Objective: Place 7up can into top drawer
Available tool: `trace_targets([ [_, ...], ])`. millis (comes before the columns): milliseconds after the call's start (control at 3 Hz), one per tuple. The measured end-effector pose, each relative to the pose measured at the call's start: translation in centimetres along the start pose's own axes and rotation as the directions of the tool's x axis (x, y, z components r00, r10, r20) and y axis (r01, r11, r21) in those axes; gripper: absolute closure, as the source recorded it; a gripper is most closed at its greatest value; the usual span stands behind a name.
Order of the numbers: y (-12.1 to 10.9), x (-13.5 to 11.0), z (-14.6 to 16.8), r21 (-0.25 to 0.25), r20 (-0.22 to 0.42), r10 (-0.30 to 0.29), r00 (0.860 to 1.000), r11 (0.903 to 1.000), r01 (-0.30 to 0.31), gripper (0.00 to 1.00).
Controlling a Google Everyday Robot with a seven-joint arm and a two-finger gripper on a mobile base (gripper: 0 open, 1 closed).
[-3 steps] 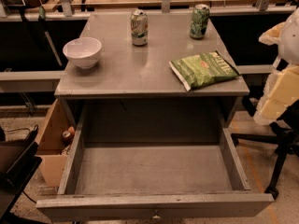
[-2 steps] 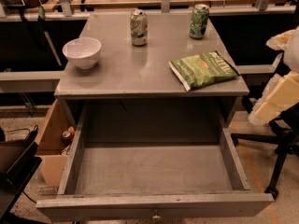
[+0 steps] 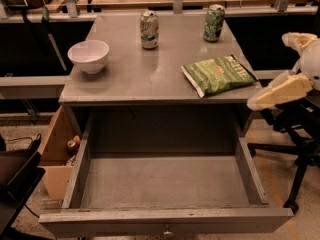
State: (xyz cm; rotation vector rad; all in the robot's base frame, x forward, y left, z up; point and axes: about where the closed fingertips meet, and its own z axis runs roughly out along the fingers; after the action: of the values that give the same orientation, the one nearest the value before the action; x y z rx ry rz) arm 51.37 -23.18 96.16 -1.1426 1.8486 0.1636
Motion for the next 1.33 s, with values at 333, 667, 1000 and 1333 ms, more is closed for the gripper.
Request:
trace_targets([
  [333,-4.9,-4.0,1.6,0.111,0.314,-0.009,0.949,0.9934,-0.027,0.0],
  [667,-5.5,-7.3,3.3,0.131,0.431,-0.022,0.902,0.9906,-0.038,0.0],
  [1000,-5.3,-7.7,3.1,0.133,0.429,-0.029,0.903,0.9907,-0.031,0.0],
  [1333,-5.5,-8.6,3.9,0.12,0.445,-0.028,0.895,0.9923,-0.029,0.0],
])
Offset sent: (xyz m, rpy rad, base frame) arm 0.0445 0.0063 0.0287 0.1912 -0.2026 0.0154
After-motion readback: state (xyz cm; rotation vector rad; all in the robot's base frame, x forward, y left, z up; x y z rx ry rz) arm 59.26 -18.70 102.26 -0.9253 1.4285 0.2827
